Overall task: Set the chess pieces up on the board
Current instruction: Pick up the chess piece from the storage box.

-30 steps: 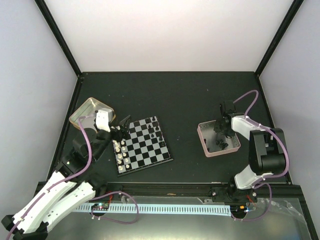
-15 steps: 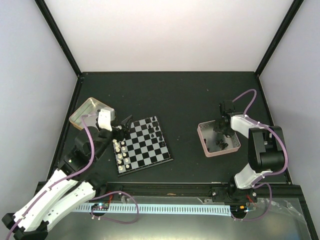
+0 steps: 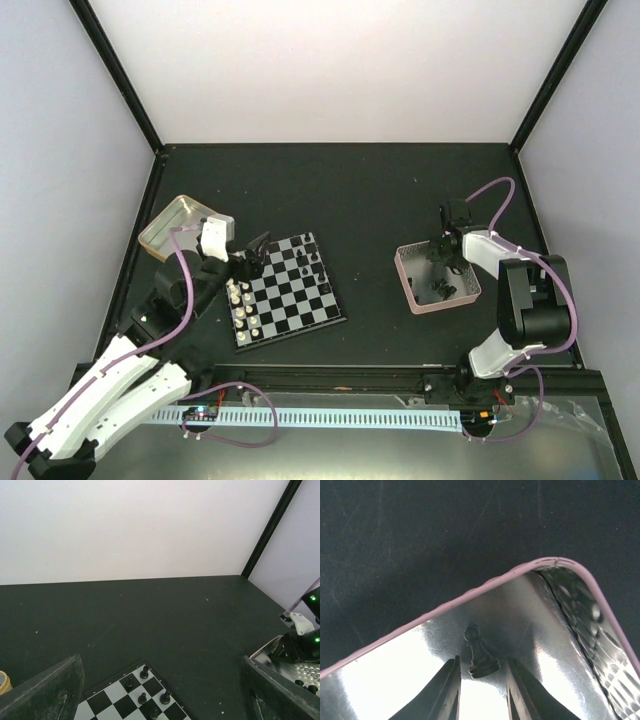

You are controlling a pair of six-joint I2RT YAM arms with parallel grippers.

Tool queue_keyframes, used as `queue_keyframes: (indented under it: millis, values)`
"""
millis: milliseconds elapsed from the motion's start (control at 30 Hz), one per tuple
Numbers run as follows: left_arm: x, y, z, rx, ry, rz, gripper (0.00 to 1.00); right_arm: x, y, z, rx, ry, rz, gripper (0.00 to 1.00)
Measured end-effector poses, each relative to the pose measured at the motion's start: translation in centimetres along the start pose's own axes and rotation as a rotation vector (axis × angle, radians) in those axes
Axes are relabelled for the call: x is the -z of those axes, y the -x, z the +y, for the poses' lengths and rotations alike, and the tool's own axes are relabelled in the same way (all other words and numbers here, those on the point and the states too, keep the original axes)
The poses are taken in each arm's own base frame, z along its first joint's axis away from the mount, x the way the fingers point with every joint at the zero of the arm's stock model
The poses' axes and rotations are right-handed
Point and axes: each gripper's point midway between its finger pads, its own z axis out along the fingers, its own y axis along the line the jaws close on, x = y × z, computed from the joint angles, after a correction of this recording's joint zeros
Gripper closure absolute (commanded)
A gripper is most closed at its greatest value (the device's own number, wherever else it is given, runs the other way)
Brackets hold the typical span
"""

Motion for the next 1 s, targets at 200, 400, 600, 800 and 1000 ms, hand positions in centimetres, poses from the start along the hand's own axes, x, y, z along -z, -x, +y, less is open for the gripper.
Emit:
queue_keyframes:
  millis: [200,400,600,800,1000]
  values:
    - [-0.1,-0.2,-0.2,0.003,-0.008,0.009,0.14,-0.3,-0.1,0.0,0.005,-0.002,0.008,0.70]
    - [-0.1,-0.2,-0.3,0.007,-0.014,0.011,0.13,-0.7,0.0,0.1,0.009,-0.001,0.018,0.81]
    - [-0.1,-0.3,-0.4,0.012,-0.022,0.013,0.13,-0.7,0.1,0.2,0.019,0.002,0.015,0.91]
    - [-0.3,-0.5,-0.6,0.021,-0.034,0.023,0.13,-0.6,0.1,0.3,0.022,0.008,0.008,0.93]
    - [-1.1,-1.6,-3.0,0.042,-0.158,0.084,0.13,2.9,-0.2,1.7,-0.003,0.138,-0.072,0.92]
